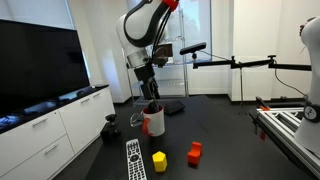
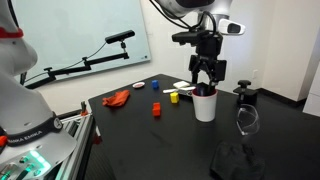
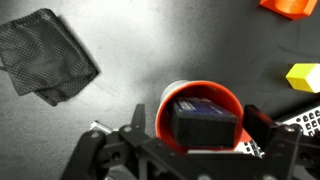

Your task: Put the black box inside the mug then take it out.

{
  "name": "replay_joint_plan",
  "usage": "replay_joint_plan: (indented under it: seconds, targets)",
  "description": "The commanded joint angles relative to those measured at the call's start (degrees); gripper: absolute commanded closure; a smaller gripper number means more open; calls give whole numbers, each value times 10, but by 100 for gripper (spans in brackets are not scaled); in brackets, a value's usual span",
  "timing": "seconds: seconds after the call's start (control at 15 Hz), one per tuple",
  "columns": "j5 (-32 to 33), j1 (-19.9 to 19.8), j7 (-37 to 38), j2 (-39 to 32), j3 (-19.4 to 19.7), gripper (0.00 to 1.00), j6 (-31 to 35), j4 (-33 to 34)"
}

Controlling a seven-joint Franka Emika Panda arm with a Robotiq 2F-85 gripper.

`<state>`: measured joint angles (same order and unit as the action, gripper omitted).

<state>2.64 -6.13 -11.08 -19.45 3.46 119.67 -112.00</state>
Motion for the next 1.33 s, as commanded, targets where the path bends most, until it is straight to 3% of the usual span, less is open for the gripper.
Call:
replay_joint_plan:
  seconds: [0.0,0.8,0.87,1.27]
  targets:
    - [-13,-1,21,11,-1,0,12,-4]
    - [-13,1,36,-3,-5,0,24,-1]
    - [-12,1,35,-3,-5,22,24,-1]
    - [-11,1,35,-2,-5,65,30,-6]
